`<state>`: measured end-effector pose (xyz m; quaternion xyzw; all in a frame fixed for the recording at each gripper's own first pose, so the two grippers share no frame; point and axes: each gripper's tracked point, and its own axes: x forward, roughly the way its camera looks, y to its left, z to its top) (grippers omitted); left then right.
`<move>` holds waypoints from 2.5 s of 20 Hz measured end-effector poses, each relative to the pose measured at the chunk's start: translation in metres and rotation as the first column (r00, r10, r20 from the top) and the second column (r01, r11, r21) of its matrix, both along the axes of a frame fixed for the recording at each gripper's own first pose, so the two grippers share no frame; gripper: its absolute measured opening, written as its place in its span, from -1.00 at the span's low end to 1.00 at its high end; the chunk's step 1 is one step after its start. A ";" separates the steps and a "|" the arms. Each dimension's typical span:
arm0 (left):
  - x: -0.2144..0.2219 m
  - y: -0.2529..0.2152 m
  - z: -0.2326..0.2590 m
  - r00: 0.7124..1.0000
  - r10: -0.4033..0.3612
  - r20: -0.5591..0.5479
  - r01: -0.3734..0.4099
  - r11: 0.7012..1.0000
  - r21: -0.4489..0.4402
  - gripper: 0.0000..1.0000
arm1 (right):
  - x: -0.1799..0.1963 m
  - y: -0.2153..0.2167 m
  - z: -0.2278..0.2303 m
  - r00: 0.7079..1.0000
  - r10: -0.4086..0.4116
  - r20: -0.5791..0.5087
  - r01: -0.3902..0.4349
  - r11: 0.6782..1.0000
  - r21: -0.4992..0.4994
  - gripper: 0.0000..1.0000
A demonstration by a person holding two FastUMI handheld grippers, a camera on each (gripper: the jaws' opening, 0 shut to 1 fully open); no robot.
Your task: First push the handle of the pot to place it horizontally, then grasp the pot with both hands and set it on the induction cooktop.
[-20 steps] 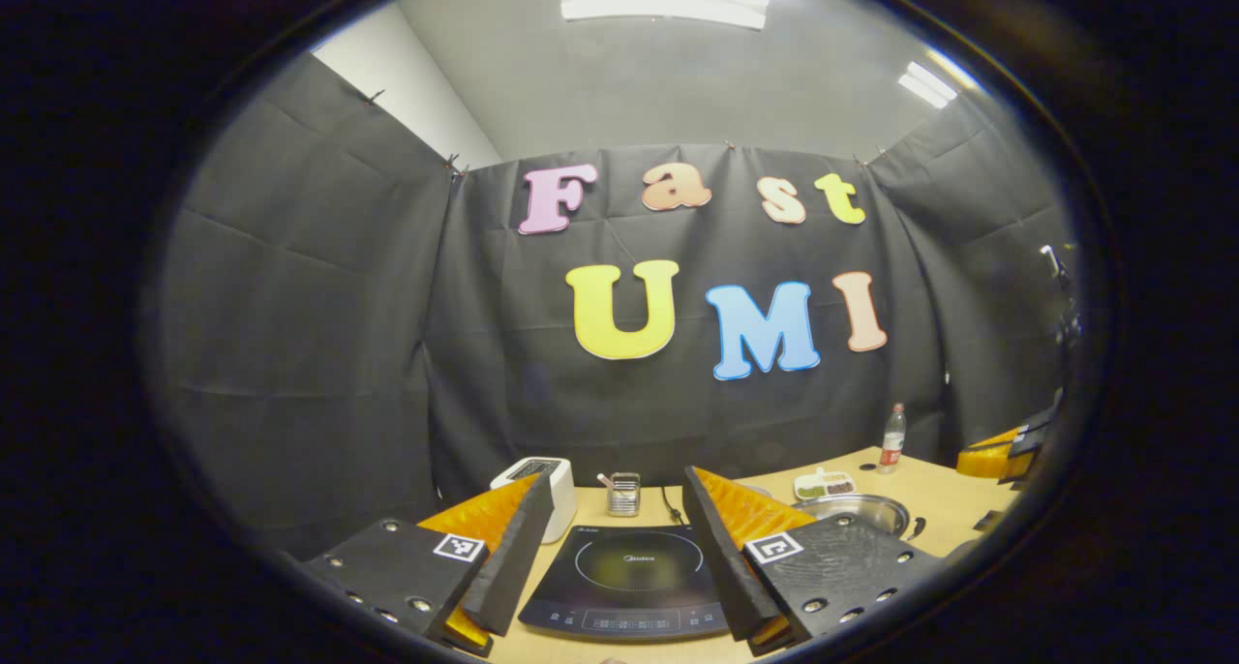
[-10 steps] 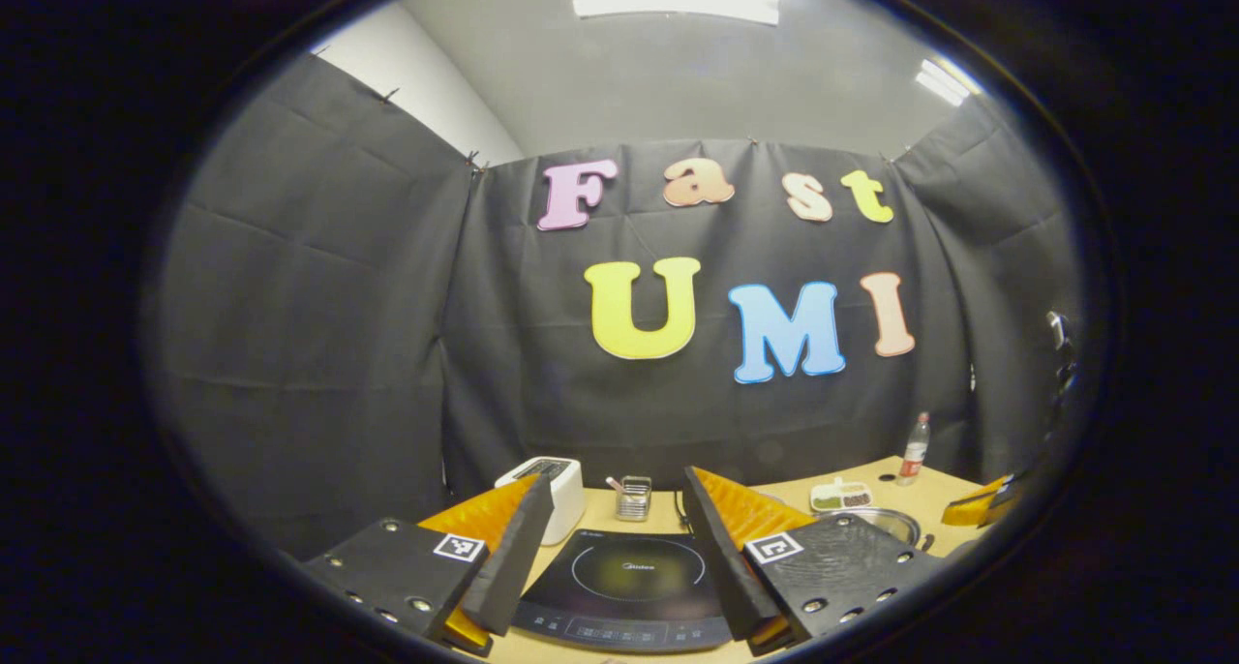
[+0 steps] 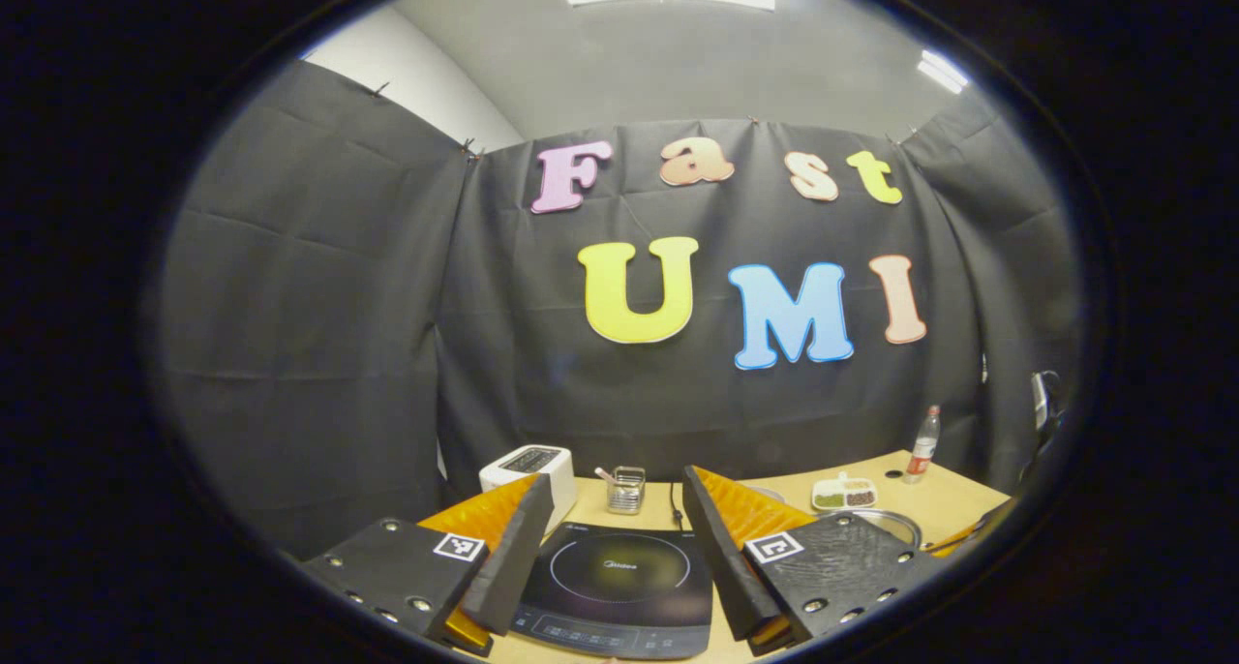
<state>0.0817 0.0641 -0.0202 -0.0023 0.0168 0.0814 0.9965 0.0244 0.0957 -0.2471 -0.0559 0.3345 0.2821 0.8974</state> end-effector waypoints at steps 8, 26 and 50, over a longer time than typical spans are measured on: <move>0.020 -0.029 -0.010 1.000 -0.014 -0.025 0.014 1.000 0.025 0.70 | -0.006 -0.011 -0.046 0.992 0.056 -0.112 -0.059 0.998 -0.022 -0.95; 0.050 -0.072 -0.034 0.998 -0.027 -0.064 0.027 1.000 0.010 0.59 | 0.016 -0.044 -0.075 0.979 0.021 -0.204 -0.032 0.998 -0.052 -0.95; 0.076 -0.112 -0.073 0.988 -0.047 -0.148 0.047 0.999 -0.002 0.59 | 0.084 -0.097 -0.091 0.953 -0.201 -0.226 0.189 0.979 -0.073 -0.95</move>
